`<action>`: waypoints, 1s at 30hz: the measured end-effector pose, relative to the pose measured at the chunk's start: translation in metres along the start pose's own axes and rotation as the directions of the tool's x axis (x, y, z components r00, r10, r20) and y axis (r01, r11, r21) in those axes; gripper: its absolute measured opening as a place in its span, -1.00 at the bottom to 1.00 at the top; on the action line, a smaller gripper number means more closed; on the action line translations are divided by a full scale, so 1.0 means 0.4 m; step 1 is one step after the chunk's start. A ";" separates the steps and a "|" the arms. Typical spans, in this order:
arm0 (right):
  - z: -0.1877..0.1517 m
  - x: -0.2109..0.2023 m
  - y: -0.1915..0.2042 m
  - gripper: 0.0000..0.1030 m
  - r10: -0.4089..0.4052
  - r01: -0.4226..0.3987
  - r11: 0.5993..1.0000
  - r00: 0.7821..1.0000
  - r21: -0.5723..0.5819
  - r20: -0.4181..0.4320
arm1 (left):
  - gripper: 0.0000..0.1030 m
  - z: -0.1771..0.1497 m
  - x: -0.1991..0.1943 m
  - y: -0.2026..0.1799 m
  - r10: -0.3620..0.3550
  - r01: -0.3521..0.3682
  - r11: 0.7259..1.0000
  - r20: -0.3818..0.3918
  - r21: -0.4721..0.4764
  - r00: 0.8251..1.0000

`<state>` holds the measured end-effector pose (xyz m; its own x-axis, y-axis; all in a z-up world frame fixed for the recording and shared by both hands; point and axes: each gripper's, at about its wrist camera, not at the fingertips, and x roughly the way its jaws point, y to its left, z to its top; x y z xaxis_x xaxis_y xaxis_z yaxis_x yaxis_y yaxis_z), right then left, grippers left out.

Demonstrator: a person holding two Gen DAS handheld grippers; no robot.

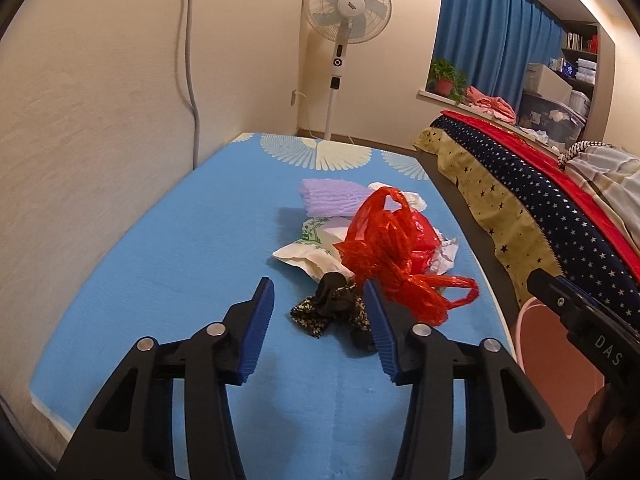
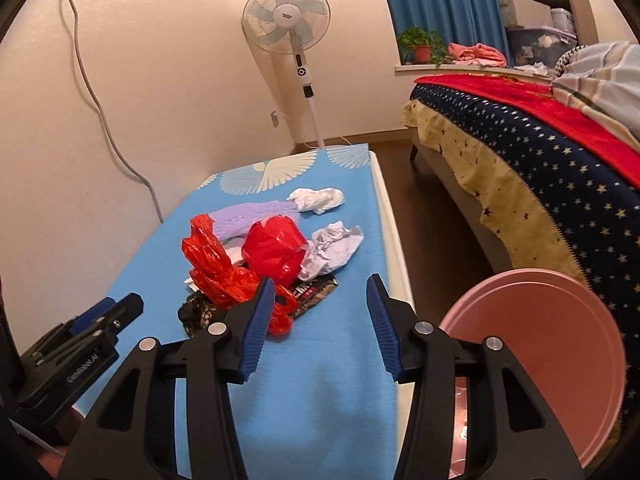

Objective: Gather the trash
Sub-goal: 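Grasp the red plastic bag with the right tool while the left tool grasps the black cloth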

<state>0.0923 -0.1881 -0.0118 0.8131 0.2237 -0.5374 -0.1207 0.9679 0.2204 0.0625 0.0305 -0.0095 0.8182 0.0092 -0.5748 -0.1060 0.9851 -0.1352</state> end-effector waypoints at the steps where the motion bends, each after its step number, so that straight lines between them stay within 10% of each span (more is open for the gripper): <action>1: -0.001 0.010 0.001 -0.06 0.011 -0.011 1.000 1.000 0.003 -0.005 | -0.13 0.000 0.006 0.002 0.000 0.000 1.000 -0.002 0.000 1.000; 20: -0.023 0.173 -0.004 -0.09 0.119 -0.109 0.990 0.985 0.084 -0.126 | -0.29 -0.011 0.151 -0.002 -0.056 0.054 0.998 -0.112 -0.019 0.992; 30: -0.030 0.189 0.019 -0.88 0.182 -0.174 0.983 0.970 0.065 -0.161 | -0.83 -0.016 0.172 -0.007 -0.081 0.080 0.997 -0.157 -0.017 0.984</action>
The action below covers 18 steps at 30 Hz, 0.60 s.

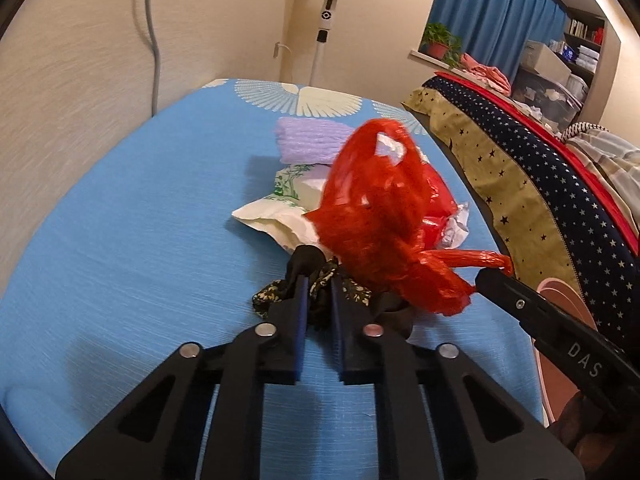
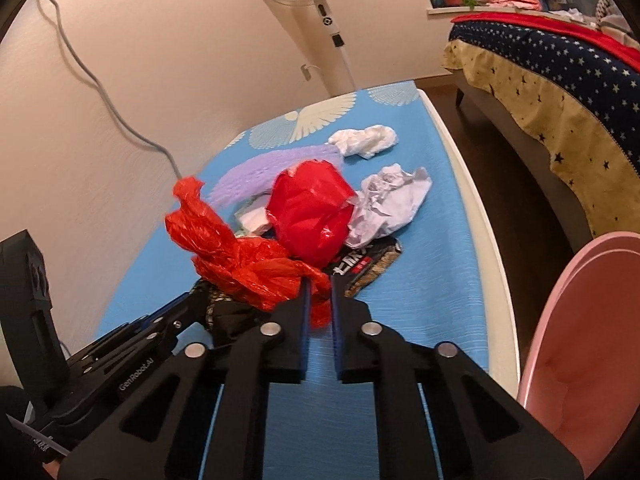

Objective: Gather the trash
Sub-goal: 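Grasp the red plastic bag with the right tool while the left tool grasps the black cloth, then carry the red bag over the pink bin and open the right tool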

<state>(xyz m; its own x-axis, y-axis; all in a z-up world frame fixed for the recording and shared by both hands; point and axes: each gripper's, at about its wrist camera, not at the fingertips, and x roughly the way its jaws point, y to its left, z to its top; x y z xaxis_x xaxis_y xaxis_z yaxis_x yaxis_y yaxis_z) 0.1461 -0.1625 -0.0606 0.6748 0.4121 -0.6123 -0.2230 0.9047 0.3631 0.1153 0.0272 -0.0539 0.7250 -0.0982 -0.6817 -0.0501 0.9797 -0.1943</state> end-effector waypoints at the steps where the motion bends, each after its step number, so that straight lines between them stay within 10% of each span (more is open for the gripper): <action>1: 0.003 -0.005 0.007 -0.89 0.003 -0.003 1.000 1.000 -0.011 0.005 | -0.84 0.002 -0.004 -0.002 0.006 -0.006 1.000 0.004 0.004 1.000; 18: 0.023 -0.194 0.086 -0.91 -0.038 0.059 0.990 0.987 -0.130 0.158 | -0.86 0.018 -0.131 -0.009 -0.027 0.027 1.000 0.102 0.007 0.994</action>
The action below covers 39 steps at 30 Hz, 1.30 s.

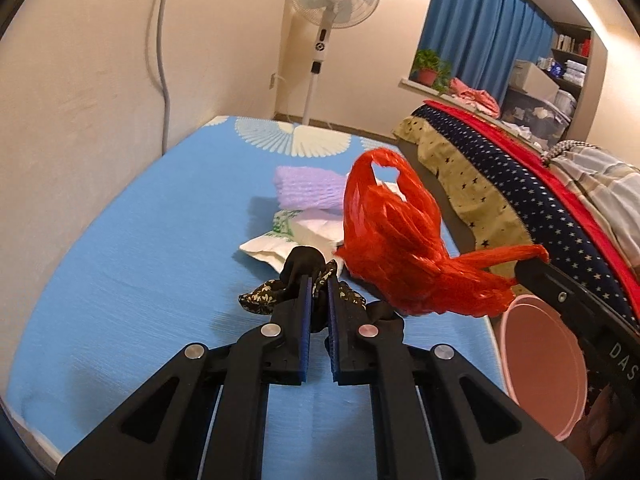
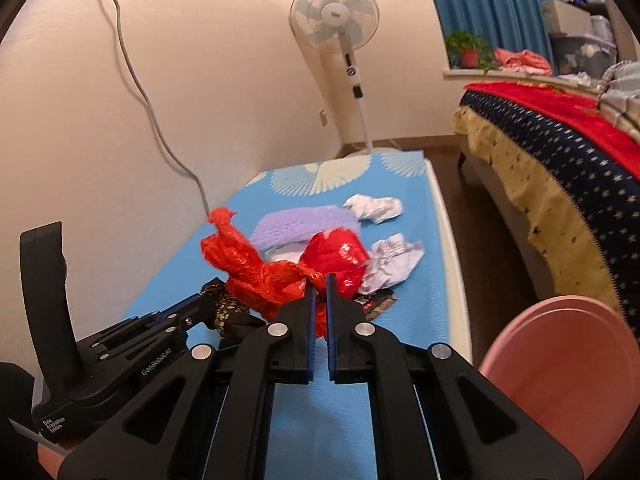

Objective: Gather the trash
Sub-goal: 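Carry the red bag over the pink bin and open the right tool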

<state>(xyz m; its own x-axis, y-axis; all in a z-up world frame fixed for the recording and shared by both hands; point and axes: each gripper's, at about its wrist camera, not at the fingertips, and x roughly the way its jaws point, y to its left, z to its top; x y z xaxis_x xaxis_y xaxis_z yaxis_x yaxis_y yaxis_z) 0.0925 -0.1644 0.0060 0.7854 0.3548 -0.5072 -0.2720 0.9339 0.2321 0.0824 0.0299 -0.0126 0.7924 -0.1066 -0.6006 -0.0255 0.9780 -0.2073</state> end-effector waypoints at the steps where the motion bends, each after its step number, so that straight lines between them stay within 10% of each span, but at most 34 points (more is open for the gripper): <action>1: 0.002 -0.014 -0.002 -0.91 -0.012 0.012 1.000 1.000 -0.002 0.007 | -0.86 -0.002 -0.010 -0.007 -0.008 0.008 1.000 0.005 0.009 1.000; 23: -0.007 -0.284 -0.142 -0.91 -0.314 0.310 0.948 0.948 0.068 0.057 | -0.86 -0.040 -0.093 -0.206 -0.211 0.209 0.969 0.001 0.131 0.978; 39: -0.025 -0.353 -0.323 -0.91 -0.537 0.526 0.831 0.844 0.181 0.012 | -0.86 -0.107 -0.054 -0.452 -0.360 0.368 0.901 -0.078 0.231 0.930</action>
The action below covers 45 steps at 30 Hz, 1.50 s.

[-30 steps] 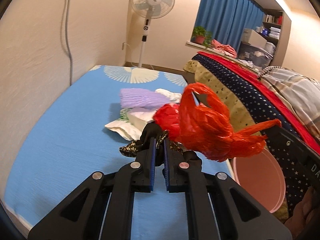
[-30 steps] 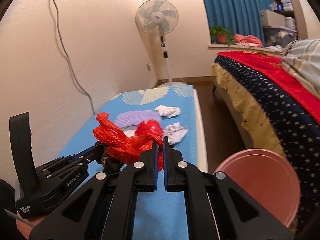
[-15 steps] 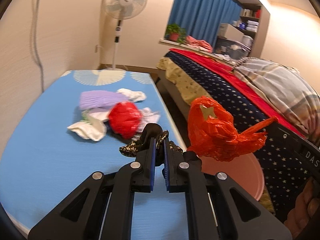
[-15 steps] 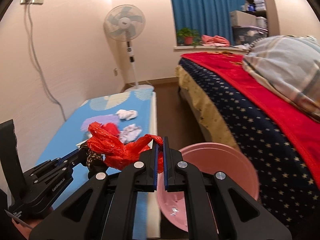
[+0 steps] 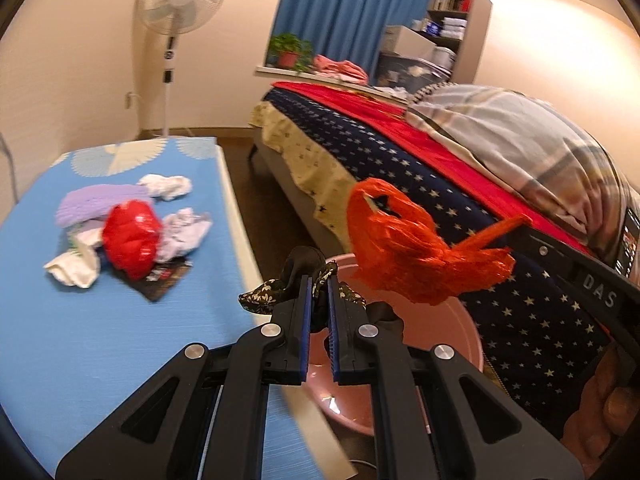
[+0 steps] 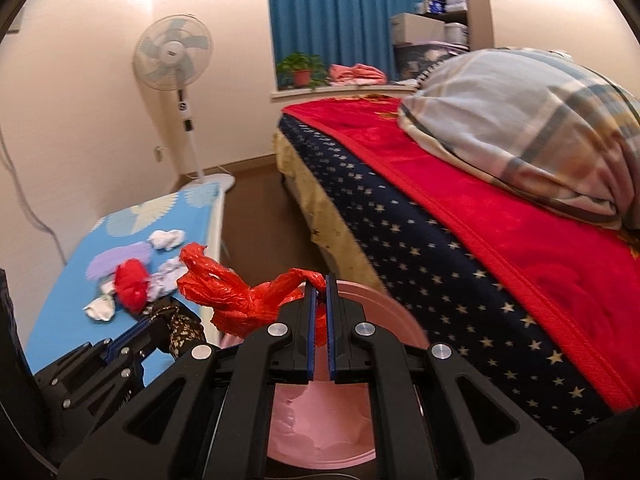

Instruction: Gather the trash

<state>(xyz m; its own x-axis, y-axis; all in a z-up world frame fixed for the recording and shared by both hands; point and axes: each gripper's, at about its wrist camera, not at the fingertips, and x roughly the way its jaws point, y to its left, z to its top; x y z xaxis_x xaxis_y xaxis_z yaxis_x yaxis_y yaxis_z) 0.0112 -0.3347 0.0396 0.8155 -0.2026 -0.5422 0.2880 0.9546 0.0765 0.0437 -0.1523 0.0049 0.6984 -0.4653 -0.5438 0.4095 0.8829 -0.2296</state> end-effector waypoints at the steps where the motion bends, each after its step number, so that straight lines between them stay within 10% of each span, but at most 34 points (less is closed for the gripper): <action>1: -0.001 0.004 -0.006 -0.91 -0.008 0.008 1.000 1.000 0.004 -0.004 | -0.86 -0.002 0.011 -0.007 -0.006 0.006 1.000 -0.007 0.001 1.000; 22: -0.016 0.063 -0.040 -0.90 -0.083 0.084 0.996 0.995 0.026 -0.059 | -0.86 -0.021 0.112 -0.048 -0.049 0.049 0.999 -0.075 -0.005 0.996; 29: -0.016 0.063 -0.046 -0.51 -0.098 0.101 0.994 0.993 0.039 -0.069 | -0.32 -0.027 0.120 -0.044 -0.057 0.055 0.998 -0.100 -0.020 0.993; 45: -0.011 0.039 -0.042 -0.18 -0.095 0.096 0.994 0.995 0.043 -0.036 | -0.30 -0.021 0.088 -0.027 -0.032 0.030 0.999 -0.087 -0.021 0.996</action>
<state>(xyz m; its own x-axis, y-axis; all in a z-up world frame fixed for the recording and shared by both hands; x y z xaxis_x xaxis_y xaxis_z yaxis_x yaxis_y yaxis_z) 0.0169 -0.3529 0.0263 0.7659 -0.2843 -0.5767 0.3865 0.9204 0.0596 0.0587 -0.1778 -0.0186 0.6314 -0.4859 -0.6043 0.4177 0.8697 -0.2629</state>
